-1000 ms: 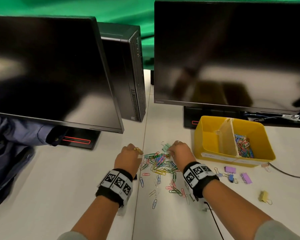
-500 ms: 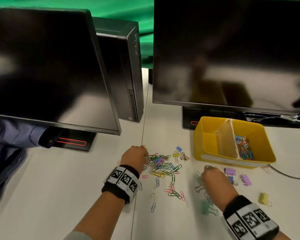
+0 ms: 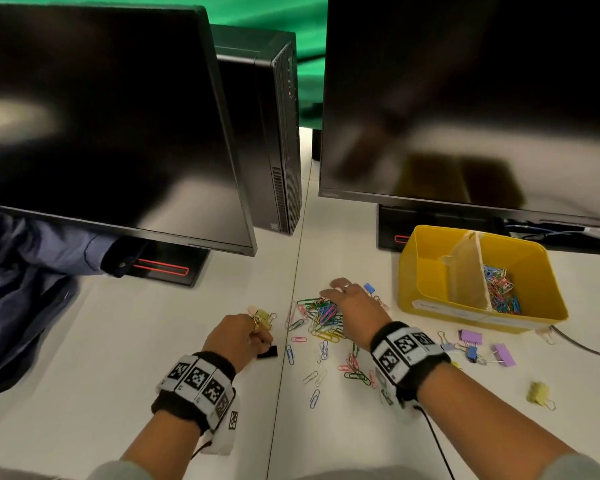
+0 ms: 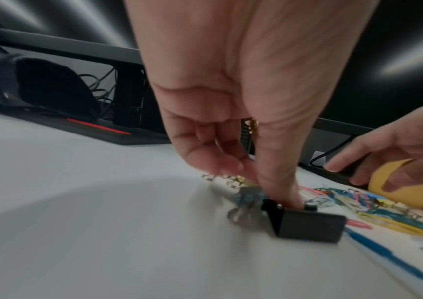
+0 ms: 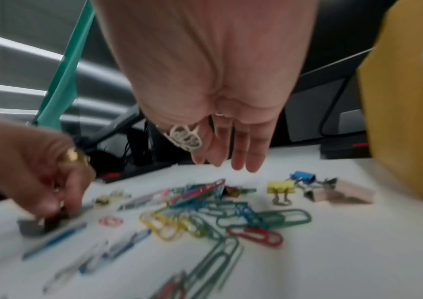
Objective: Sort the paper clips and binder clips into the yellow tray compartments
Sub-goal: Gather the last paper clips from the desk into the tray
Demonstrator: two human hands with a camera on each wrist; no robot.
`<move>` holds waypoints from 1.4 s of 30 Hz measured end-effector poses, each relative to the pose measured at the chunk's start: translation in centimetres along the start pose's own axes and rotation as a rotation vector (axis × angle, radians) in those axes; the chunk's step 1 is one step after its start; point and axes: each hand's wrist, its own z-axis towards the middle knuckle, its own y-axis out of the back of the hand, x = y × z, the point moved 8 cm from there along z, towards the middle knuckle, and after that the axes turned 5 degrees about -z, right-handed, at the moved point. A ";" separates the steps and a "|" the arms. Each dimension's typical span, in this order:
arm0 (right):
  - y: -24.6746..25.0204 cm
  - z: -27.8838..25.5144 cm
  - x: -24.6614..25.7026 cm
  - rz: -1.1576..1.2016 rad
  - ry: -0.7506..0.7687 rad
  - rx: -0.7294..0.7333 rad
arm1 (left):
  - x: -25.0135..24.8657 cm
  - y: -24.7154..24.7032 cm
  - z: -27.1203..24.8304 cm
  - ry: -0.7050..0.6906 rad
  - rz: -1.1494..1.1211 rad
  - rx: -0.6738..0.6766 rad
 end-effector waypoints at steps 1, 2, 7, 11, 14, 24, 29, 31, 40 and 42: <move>-0.4 0.3 0.4 -0.028 0.027 0.021 | 0.1 0.3 -0.1 0.013 0.027 -0.002; -0.9 0.4 0.9 -0.055 0.055 0.053 | 0.0 0.5 -0.2 0.020 0.065 -0.004; -0.8 -0.5 0.5 -0.058 0.028 -0.037 | -2.4 1.8 0.0 -0.041 0.242 -0.082; 0.8 -0.8 -3.4 0.027 -0.206 -0.187 | -7.7 -0.3 1.1 -0.207 0.114 -0.092; 0.3 -0.8 -4.0 0.024 -0.216 -0.145 | -10.5 -3.8 2.7 -0.235 0.211 0.002; -0.4 0.0 -2.7 0.120 -0.099 -0.153 | -8.8 -4.9 4.2 -0.125 0.123 -0.016; -1.0 0.4 -1.6 0.030 -0.036 -0.062 | -8.1 -4.5 4.1 -0.090 0.019 -0.046; -1.0 0.2 -1.9 -0.010 -0.050 -0.068 | -7.7 -4.2 4.0 -0.071 0.000 -0.051; 0.7 -1.3 -3.3 -0.088 -0.104 -0.107 | -7.0 -4.8 1.7 -0.064 -0.007 -0.054; 1.9 -1.1 -3.9 -0.009 -0.156 -0.170 | -7.0 -5.6 0.9 -0.085 -0.002 -0.004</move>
